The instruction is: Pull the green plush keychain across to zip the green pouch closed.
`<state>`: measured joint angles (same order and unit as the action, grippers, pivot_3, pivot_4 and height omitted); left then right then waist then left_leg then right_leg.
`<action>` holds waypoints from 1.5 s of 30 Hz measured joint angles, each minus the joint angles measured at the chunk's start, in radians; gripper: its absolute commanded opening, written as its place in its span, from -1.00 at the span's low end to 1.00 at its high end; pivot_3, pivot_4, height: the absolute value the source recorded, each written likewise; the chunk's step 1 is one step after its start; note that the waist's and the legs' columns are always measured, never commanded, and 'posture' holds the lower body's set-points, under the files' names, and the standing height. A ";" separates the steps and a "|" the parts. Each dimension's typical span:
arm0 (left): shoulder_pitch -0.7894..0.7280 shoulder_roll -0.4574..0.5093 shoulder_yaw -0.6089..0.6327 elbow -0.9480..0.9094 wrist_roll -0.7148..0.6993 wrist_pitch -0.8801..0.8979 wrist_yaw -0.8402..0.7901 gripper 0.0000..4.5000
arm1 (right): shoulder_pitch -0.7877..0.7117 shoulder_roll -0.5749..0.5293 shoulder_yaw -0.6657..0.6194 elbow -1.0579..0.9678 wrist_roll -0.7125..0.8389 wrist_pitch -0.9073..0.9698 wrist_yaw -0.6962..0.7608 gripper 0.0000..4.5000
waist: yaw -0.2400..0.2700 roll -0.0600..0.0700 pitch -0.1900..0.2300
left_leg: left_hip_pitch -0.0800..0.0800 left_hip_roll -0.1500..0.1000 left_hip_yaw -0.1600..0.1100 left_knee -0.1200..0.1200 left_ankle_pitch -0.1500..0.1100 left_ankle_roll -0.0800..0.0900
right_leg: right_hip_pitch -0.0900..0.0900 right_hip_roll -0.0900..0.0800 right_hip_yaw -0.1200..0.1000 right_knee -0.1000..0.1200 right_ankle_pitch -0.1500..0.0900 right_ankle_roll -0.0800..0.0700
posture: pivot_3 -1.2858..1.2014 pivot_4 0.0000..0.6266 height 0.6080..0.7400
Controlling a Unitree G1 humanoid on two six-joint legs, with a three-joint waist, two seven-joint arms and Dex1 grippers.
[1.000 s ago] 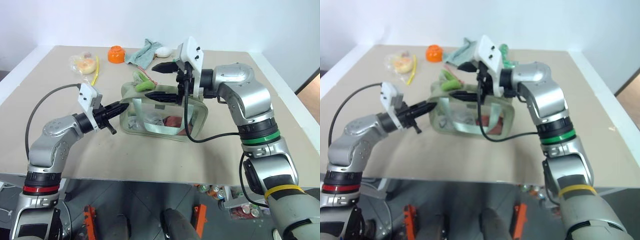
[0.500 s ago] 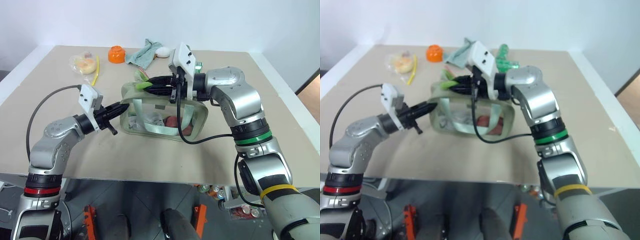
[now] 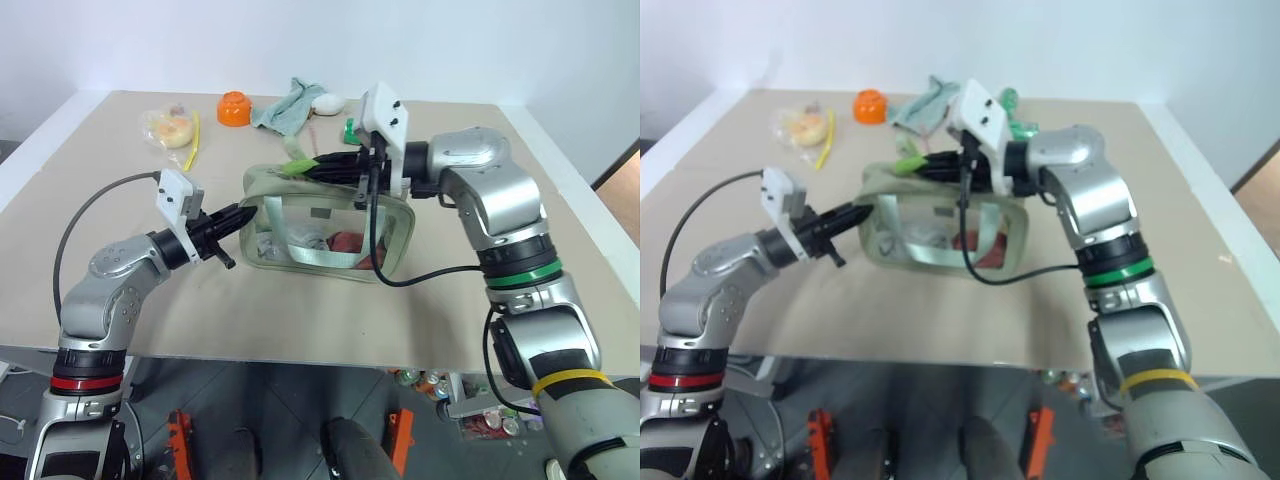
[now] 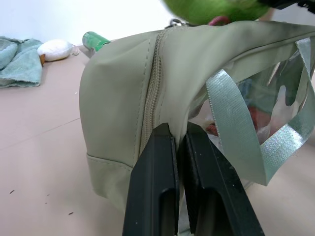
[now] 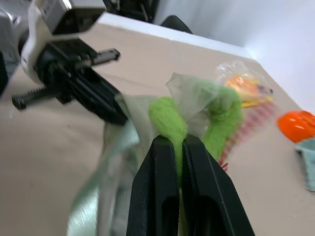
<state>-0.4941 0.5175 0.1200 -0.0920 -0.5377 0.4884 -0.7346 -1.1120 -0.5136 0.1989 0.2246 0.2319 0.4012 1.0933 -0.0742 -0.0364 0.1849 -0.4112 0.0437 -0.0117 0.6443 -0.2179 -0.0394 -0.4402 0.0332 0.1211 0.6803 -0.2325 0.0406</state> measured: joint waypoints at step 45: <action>-0.015 0.009 0.000 0.025 0.010 -0.005 0.010 -1.00 | 0.724 -0.251 -0.420 -0.335 0.099 0.135 -0.314 -0.99 | -0.003 0.000 0.000 | 0.004 -0.001 0.003 0.000 0.000 0.000 | 0.003 0.000 0.004 0.000 -0.001 0.004 | 0.03 -0.52 1.00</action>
<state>-0.5088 0.5260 0.1204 -0.0665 -0.5273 0.4834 -0.7251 -0.3877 -0.7647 -0.2211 -0.1103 0.3314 0.5364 0.7790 -0.0768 -0.0366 0.1847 -0.4069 0.0429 -0.0087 0.6446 -0.2175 -0.0389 -0.4375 0.0336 0.1255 0.6805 -0.2337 0.0442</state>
